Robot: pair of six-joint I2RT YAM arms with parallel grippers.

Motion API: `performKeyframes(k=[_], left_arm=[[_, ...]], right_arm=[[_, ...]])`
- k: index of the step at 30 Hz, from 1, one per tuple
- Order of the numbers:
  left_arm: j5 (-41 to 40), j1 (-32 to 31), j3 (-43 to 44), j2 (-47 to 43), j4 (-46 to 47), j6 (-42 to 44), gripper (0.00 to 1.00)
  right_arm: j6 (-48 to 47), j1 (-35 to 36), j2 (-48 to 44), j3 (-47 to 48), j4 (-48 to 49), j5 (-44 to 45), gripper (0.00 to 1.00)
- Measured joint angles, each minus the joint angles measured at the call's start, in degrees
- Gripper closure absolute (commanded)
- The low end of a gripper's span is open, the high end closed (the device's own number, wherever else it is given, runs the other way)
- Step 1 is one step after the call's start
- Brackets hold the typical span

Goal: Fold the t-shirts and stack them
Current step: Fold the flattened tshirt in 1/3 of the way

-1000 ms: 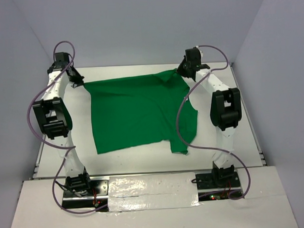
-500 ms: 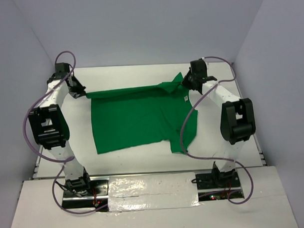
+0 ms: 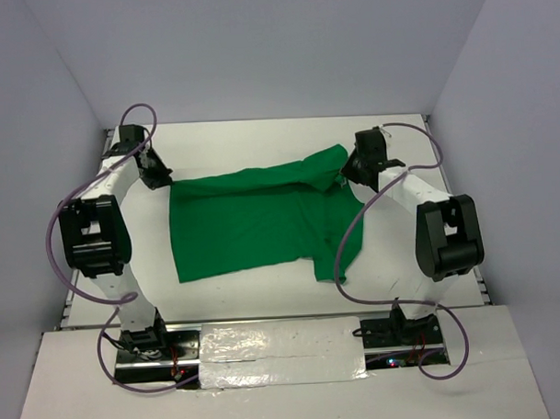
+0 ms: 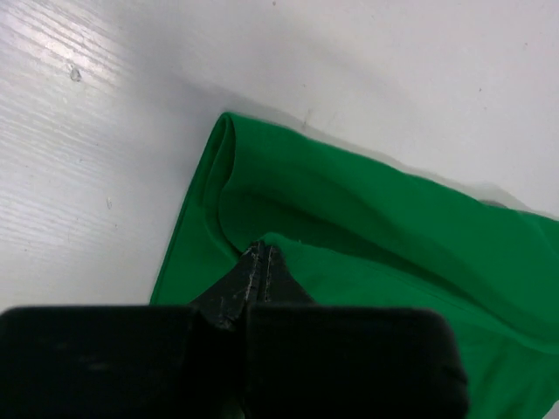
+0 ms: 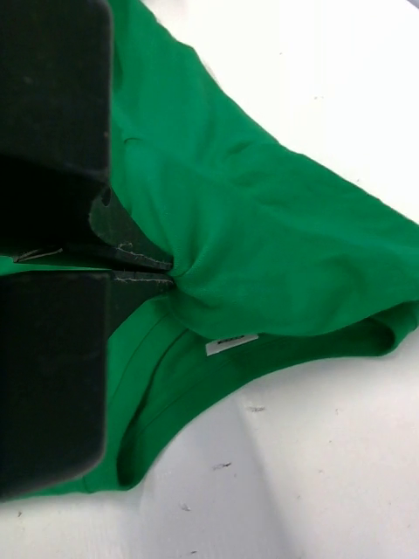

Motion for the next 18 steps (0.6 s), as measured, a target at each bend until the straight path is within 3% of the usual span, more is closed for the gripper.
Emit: performKeyframes(k=[11, 12, 13, 14, 15, 16, 17, 18], left_arm=[[0.02, -0.2, -9.86, -8.39, 2.51, -1.38, 1.0], [0.09, -0.2, -10.56, -8.39, 2.54, -1.4, 0.94], [0.13, -0.2, -11.08, -8.39, 2.49, -1.42, 0.85], [0.17, -0.31, -11.58, -8.39, 2.12, -1.57, 0.5], [0.24, -0.44, -11.91, -8.39, 1.57, -1.6, 0.26], [0.33, -0.57, -11.96, -8.39, 0.85, -2.01, 0.08], [0.33, -0.68, -11.96, -8.39, 0.2, -2.27, 0.01], [0.26, -0.79, -11.96, -8.44, -0.37, -2.64, 0.01]], right_arm=[[0.0, 0.0, -2.34, -6.75, 1.44, 0.59, 0.97], [0.11, 0.0, -2.86, -7.93, 1.55, 0.59, 0.91], [0.33, 0.0, -3.34, -8.98, 1.46, 0.59, 0.75], [0.66, 0.0, -3.65, -9.77, 1.46, 0.61, 0.66], [0.74, 0.0, -4.02, -10.49, 1.49, 0.74, 0.44], [1.09, 0.0, -4.37, -11.23, 1.49, 0.87, 0.37], [1.09, 0.0, -4.72, -11.8, 1.31, 1.27, 0.32], [0.96, 0.0, -5.09, -12.22, 1.18, 1.51, 0.3]])
